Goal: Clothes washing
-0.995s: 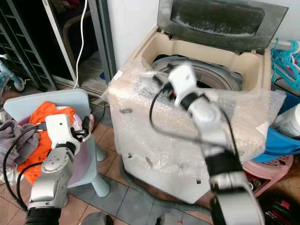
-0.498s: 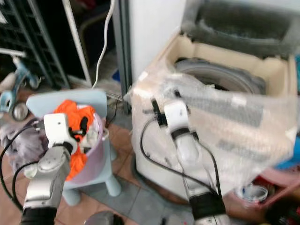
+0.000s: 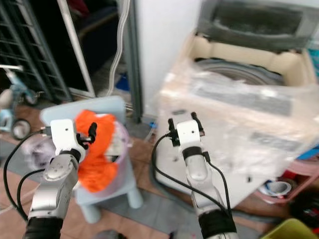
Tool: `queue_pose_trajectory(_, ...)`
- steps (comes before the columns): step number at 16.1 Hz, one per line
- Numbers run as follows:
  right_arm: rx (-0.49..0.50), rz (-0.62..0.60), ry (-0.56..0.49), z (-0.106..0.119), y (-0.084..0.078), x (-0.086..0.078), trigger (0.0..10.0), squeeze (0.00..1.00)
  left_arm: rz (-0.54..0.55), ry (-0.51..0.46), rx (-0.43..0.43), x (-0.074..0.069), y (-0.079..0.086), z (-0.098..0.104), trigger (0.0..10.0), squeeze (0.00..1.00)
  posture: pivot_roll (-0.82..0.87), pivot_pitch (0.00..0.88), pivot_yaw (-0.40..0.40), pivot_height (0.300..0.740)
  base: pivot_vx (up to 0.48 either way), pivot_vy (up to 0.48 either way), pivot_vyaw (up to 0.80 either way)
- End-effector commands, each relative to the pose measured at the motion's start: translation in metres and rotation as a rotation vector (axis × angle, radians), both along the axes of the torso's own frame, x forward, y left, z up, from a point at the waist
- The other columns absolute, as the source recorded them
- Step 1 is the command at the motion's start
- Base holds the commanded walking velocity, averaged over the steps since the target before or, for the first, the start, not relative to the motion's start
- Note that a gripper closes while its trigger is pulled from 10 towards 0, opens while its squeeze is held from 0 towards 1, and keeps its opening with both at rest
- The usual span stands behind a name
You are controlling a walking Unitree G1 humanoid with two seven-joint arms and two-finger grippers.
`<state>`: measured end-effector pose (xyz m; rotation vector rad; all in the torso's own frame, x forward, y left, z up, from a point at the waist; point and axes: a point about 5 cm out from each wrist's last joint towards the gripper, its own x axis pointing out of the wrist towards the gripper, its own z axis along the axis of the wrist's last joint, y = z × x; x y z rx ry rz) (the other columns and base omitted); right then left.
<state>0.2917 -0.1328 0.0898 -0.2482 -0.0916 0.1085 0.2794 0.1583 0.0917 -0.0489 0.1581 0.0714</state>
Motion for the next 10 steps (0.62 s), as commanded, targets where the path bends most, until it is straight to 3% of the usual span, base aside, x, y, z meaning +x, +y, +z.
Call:
queue_pose_trajectory(1,-0.007,-0.052,0.040,-0.006,-0.014,0.000,10.0,0.00,-0.051,-0.052,0.017,0.001,-0.008,0.006,10.0,0.00,-0.04,0.000,0.023,0.740,0.000,0.000,0.00)
queue_pose_trajectory(2,0.080,-0.037,0.029,-0.003,-0.016,-0.002,10.0,0.00,-0.035,-0.051,0.025,0.001,-0.005,0.005,10.0,0.00,-0.05,0.000,0.025,0.740,0.000,0.000,0.00)
queue_pose_trajectory(4,0.093,-0.032,0.066,-0.004,-0.015,0.000,10.0,0.00,-0.025,-0.054,0.042,0.002,-0.002,0.004,10.0,0.00,-0.04,0.000,0.021,0.740,0.000,0.000,0.00)
queue_pose_trajectory(6,0.270,0.028,0.114,0.004,-0.006,0.004,10.0,0.00,-0.019,-0.052,0.067,0.003,-0.002,0.005,10.0,0.00,-0.04,0.000,0.015,0.740,0.000,0.000,0.00)
queue_pose_trajectory(7,0.351,-0.002,0.115,0.012,-0.006,0.006,10.0,0.00,0.010,-0.050,0.047,0.002,-0.001,0.006,10.0,0.00,-0.04,0.000,0.009,0.740,0.000,0.000,0.00)
queue_pose_trajectory(9,0.238,0.005,0.123,0.013,-0.009,0.009,10.0,0.00,0.042,-0.028,0.059,-0.001,0.003,0.002,10.0,0.00,-0.04,0.000,0.006,0.740,0.000,0.240,0.00)
queue_pose_trajectory(10,0.292,0.043,0.167,0.010,-0.007,0.007,10.0,0.00,0.044,-0.025,0.063,-0.002,0.003,0.001,10.0,0.00,-0.03,0.000,0.004,0.740,0.000,0.480,0.00)
